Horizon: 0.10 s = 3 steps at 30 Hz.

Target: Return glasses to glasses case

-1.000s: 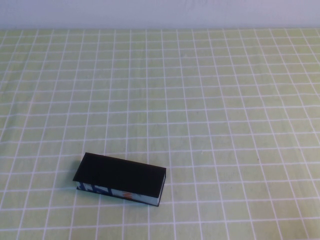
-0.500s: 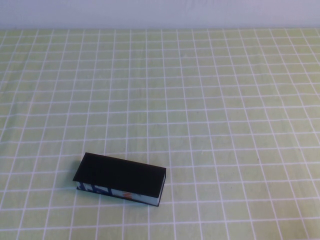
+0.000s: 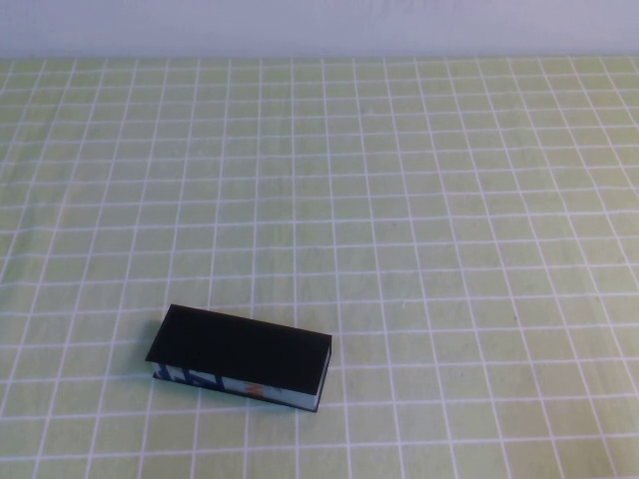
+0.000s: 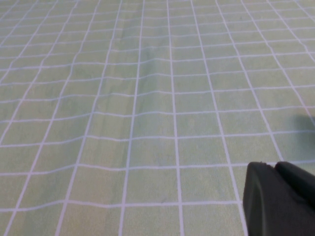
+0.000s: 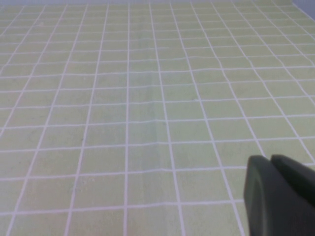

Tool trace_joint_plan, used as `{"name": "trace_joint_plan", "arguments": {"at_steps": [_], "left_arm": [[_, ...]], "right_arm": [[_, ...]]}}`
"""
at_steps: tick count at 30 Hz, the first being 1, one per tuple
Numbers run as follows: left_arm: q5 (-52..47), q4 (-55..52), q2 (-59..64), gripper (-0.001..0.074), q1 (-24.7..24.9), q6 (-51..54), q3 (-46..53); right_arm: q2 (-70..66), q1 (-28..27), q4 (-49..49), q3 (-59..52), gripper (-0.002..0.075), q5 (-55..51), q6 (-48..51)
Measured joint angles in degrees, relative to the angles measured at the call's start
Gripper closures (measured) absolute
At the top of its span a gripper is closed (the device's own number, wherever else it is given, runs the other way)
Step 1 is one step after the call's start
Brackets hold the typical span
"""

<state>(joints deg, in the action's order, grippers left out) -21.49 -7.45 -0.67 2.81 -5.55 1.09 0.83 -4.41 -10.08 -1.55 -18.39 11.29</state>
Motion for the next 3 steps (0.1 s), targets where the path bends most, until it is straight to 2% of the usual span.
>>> {"name": "trace_joint_plan", "arguments": {"at_steps": [3], "left_arm": [[0.0, 0.0, 0.0, 0.0736, 0.0, 0.0, 0.0]], "right_arm": [[0.0, 0.0, 0.0, 0.0, 0.0743, 0.0, 0.0]]}}
